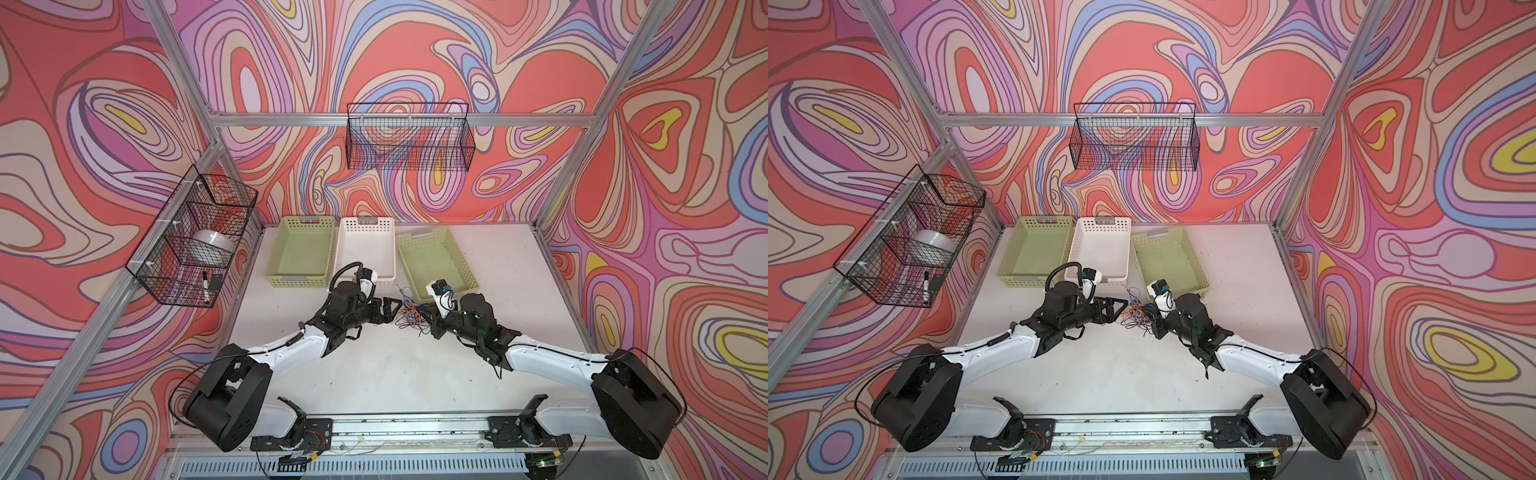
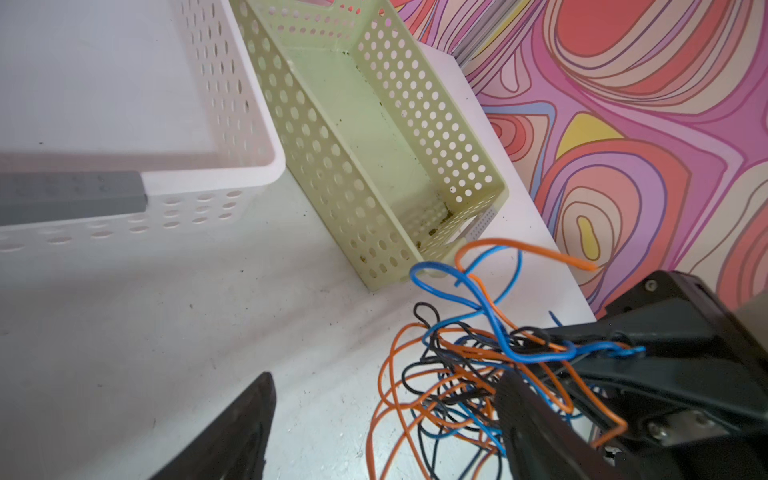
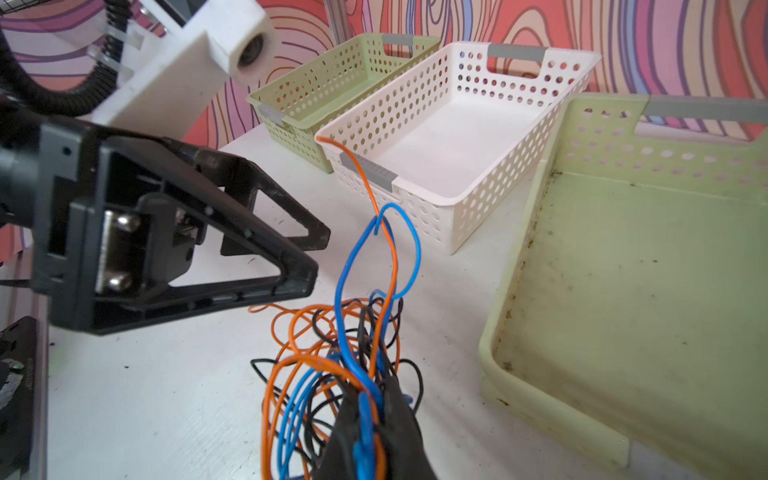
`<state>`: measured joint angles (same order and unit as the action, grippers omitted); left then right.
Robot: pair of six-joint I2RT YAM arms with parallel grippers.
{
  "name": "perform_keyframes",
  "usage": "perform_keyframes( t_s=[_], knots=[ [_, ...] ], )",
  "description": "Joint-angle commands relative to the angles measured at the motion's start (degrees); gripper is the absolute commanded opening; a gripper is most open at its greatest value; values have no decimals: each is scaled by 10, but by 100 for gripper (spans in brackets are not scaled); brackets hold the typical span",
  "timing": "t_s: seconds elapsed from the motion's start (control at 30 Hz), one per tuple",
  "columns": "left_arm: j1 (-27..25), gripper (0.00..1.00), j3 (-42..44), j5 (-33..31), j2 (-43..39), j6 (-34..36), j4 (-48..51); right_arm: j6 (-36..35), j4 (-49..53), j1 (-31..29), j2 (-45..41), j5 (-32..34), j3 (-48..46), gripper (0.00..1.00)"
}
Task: Untangle the cables
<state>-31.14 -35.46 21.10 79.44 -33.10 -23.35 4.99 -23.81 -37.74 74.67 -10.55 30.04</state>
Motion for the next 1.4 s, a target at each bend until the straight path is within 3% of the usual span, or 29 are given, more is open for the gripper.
perform_keyframes(
  t_s=[0.0, 0.13, 0.4, 0.73, 0.9, 1.1, 1.27, 1.37],
  knots=[
    [-8, 86, -8, 28, 19, -42, -61, -18, -51, -4, 6, 39, -1, 1],
    [-17, 90, -23, 43, 52, -71, -81, -36, -100, -7, 8, 56, -15, 1],
    [-17, 93, 6, 34, 80, -148, -221, -54, -150, -10, 12, 59, -33, 1],
    [-19, 88, -3, 55, 123, -179, -283, -51, -202, -17, 28, 22, -41, 1],
    [-24, 66, -18, 62, 137, -178, -293, -47, -221, -21, 36, 9, -44, 2],
    [-26, 29, -26, 68, 144, -171, -306, -41, -228, -23, 39, 2, -46, 8],
    [-27, 0, -34, 61, 107, -106, -222, -28, -223, -23, 7, 32, -67, 36],
    [-28, 0, -45, 53, 79, -59, -150, -33, -185, -23, -25, 38, -71, 50]
  ],
)
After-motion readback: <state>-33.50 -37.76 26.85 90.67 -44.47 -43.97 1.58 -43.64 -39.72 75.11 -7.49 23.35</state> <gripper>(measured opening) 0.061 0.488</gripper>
